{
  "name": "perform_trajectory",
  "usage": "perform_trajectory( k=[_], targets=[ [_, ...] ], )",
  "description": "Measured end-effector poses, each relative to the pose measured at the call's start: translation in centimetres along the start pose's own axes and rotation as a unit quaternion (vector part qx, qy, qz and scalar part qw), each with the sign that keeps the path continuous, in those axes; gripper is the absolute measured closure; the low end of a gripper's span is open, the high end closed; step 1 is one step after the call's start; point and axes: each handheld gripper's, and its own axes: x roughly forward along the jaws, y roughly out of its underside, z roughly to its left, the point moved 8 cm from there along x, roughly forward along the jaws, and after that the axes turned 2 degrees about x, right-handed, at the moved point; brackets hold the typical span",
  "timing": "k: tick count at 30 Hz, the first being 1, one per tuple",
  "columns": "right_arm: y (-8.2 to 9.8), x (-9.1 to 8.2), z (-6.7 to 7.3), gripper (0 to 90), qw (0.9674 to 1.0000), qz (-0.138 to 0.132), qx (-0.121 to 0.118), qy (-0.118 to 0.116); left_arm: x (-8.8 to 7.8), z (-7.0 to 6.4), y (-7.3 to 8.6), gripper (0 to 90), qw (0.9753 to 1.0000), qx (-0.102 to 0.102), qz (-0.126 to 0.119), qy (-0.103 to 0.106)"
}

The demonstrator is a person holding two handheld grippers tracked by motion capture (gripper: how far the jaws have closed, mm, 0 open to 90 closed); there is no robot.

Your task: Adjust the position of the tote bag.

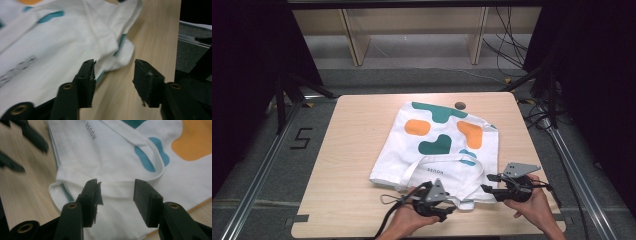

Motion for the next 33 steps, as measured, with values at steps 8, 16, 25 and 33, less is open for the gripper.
perform_trajectory(
  k=[8, 16, 25, 33],
  targets=[
    [1.4, -0.4, 1.5, 45.5, 0.9996, 0.013, -0.024, -0.008, -8.8, 9.0, 6.2, 34.4, 0.9862, -0.036, 0.031, -0.159],
    [2.4, -0.2, 1.8, 43.1, 0.9982, 0.042, -0.041, 0.009, -10.4, 12.6, 10.2, 29.6, 0.9769, -0.069, 0.061, -0.193],
    [3.6, 0.1, 1.2, 42.8, 0.9942, 0.076, -0.06, 0.046, -10.2, 14.4, 12.2, 28.1, 0.9725, -0.075, 0.083, -0.204],
    [3.9, 0.7, 1.7, 40.8, 0.9923, 0.089, -0.075, 0.044, -8.7, 14.9, 11.7, 29.8, 0.9717, -0.068, 0.089, -0.208]
  ],
)
